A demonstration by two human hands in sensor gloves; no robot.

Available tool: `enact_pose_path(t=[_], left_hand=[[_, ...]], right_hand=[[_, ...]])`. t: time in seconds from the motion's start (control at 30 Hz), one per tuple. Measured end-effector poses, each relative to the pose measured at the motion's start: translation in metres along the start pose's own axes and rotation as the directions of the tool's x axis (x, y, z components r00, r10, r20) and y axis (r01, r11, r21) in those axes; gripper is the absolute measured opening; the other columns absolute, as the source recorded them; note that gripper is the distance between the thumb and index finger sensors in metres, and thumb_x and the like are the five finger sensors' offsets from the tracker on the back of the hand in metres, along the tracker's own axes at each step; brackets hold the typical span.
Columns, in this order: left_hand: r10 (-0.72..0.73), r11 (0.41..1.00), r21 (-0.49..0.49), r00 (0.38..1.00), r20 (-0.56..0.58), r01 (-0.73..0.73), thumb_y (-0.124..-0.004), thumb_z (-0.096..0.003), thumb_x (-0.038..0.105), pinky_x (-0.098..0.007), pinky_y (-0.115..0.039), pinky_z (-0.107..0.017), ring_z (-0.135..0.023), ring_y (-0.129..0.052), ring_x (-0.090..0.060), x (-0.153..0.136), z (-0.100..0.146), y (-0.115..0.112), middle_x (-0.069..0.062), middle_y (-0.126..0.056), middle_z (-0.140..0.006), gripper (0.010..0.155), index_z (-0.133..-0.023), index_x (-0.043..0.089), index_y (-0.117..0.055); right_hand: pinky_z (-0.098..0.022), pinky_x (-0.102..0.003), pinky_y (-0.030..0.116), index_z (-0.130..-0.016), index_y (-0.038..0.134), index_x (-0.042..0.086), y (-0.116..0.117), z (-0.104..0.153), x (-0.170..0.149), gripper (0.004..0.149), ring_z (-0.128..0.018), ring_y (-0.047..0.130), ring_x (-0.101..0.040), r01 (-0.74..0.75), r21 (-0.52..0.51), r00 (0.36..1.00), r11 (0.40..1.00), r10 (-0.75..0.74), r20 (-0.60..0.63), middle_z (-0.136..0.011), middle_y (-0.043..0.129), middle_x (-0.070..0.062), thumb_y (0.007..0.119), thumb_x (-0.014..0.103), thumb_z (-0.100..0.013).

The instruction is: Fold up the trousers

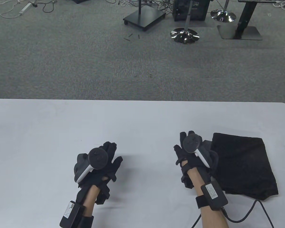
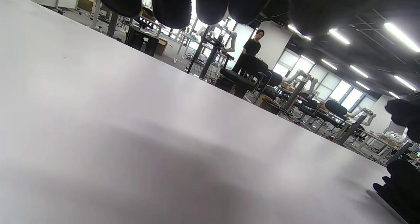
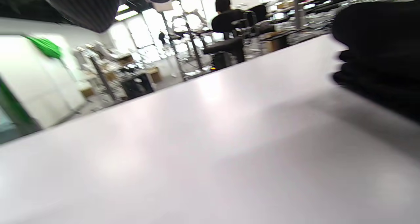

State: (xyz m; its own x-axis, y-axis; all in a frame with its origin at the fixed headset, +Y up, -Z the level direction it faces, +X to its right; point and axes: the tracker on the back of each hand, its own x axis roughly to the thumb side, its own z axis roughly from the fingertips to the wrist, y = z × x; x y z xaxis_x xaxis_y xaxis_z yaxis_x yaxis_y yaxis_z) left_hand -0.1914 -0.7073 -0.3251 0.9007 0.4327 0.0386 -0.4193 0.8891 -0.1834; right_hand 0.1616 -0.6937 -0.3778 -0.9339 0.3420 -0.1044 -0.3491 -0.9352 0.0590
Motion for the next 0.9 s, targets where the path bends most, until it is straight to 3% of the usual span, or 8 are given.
enact_pose_path(t=[0.2, 0.33, 0.6, 0.9], left_hand=[[-0.037, 0.999, 0.005, 0.999, 0.002, 0.037, -0.067, -0.0554, 0.064, -0.062, -0.047, -0.084, -0.120, -0.046, -0.032, 0.001, 0.000, -0.006, 0.007, -0.037, -0.124, 0.074, -0.118, 0.034, -0.041], [-0.066, 0.998, 0.021, 0.998, 0.003, 0.066, -0.067, -0.0551, 0.064, -0.062, -0.045, -0.085, -0.121, -0.041, -0.032, 0.000, 0.000, -0.010, 0.008, -0.033, -0.124, 0.075, -0.118, 0.035, -0.039], [-0.127, 0.991, 0.039, 0.992, -0.018, 0.128, -0.067, -0.0541, 0.066, -0.063, -0.031, -0.086, -0.122, -0.020, -0.028, -0.006, -0.001, -0.018, 0.013, -0.018, -0.124, 0.079, -0.119, 0.039, -0.031], [-0.152, 0.987, 0.036, 0.987, -0.044, 0.154, -0.067, -0.0532, 0.067, -0.061, -0.025, -0.085, -0.121, -0.013, -0.025, -0.012, -0.001, -0.021, 0.014, -0.014, -0.123, 0.081, -0.119, 0.040, -0.027]], right_hand=[[-0.076, -0.064, 0.031, -0.106, 0.037, 0.041, 0.015, 0.022, 0.051, 0.065, -0.112, 0.025, -0.033, 0.084, 0.005, 0.982, 0.996, -0.084, 0.172, -0.119, 0.024, 0.004, 0.064, 0.062, -0.051], [-0.076, -0.064, 0.028, -0.107, 0.036, 0.041, 0.030, 0.028, 0.066, 0.066, -0.112, 0.019, -0.033, 0.075, 0.040, 0.972, 0.996, -0.082, 0.219, -0.119, 0.020, 0.004, 0.064, 0.063, -0.051], [-0.076, -0.064, 0.018, -0.107, 0.034, 0.042, 0.056, 0.026, 0.067, 0.066, -0.111, 0.008, -0.028, -0.031, 0.102, 0.972, 0.994, 0.006, 0.233, -0.118, 0.013, 0.006, 0.064, 0.063, -0.051], [-0.076, -0.064, 0.016, -0.106, 0.033, 0.043, 0.066, 0.020, 0.067, 0.067, -0.111, 0.005, -0.027, -0.042, 0.126, 0.973, 0.991, 0.012, 0.229, -0.118, 0.012, 0.007, 0.063, 0.063, -0.051]])
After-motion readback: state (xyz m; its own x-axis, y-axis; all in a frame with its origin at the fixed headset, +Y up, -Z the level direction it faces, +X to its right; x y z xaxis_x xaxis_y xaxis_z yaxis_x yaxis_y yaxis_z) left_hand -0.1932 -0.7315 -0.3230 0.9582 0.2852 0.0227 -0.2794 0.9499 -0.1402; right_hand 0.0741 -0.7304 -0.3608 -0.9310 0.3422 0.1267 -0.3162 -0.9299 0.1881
